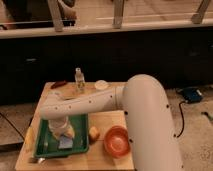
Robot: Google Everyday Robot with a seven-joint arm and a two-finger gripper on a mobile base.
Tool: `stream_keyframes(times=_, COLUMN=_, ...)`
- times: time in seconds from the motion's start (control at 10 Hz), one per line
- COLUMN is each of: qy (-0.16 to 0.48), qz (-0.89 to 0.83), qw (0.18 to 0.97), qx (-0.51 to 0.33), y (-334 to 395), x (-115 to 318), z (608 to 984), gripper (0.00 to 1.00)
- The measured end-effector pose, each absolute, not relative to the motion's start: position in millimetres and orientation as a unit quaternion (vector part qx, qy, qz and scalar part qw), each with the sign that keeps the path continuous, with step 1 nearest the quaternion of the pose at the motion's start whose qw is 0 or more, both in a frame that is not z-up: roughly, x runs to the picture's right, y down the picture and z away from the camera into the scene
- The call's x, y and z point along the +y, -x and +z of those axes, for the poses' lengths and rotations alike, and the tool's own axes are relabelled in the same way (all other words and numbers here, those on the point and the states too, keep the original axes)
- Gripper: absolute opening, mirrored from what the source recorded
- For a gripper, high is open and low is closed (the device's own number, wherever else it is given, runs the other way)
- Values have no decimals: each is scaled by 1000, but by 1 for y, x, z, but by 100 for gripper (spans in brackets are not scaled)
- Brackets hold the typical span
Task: Wipe tray with sponge
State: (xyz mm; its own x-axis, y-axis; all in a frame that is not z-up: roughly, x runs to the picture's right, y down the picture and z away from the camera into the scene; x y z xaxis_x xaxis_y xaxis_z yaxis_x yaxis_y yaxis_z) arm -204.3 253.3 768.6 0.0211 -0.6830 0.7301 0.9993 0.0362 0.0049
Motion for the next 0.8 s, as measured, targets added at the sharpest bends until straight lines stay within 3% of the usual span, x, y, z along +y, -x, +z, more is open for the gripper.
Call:
stream_keyframes(times=0.4, qy=273, qz=-633, qw=678, qx=-257, y=187, x=217, z=799, gripper=0)
stream_keyframes(times=0.8, qy=251, qz=-669, qw=646, qx=-269, y=234, x=205, z=809, gripper=0)
